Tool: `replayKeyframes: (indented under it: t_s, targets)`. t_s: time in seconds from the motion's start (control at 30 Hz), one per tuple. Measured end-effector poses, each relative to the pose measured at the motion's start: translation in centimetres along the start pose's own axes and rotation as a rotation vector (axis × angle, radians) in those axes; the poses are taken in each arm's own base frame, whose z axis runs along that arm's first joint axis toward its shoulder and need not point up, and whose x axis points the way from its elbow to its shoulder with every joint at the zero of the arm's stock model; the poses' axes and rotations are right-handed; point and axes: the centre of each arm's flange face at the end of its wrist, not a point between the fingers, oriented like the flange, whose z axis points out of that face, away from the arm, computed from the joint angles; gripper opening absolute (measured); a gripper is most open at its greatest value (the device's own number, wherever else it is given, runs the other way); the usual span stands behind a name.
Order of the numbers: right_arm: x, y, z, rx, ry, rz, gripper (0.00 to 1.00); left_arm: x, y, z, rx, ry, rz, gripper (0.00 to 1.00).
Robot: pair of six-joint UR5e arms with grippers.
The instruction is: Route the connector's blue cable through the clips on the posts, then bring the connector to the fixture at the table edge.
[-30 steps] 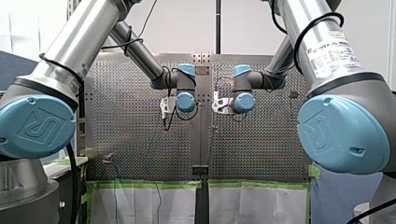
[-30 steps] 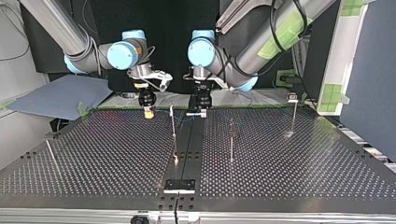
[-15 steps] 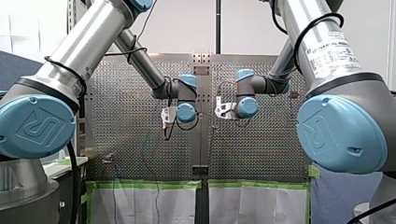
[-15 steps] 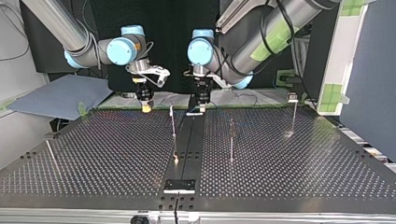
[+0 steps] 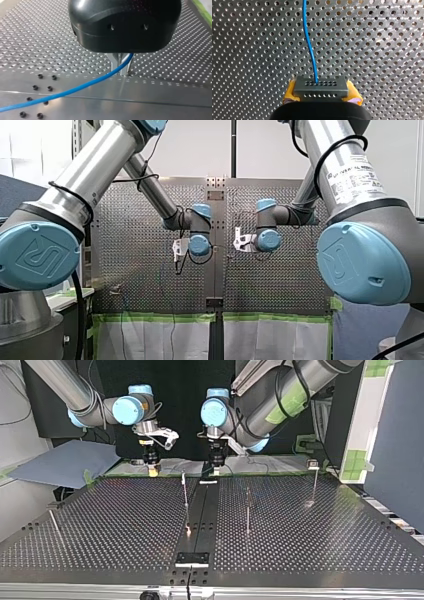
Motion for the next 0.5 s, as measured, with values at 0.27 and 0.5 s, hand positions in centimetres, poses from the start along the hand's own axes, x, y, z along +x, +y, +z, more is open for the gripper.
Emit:
replayKeyframes:
  t_s: [0.27, 0.5]
  targets:
    - [-0.7, 0.6, -0.1, -0.008, 0.010, 0.002, 0.00, 0.7, -0.1, -0.4, 0.003, 0.005, 0.004, 0.00]
    - [-2.3, 1.2, -0.5, -0.016, -0.007, -0.001, 0.00, 0.8, -0.5, -0.8, 0.013, 0.007, 0.005, 0.00]
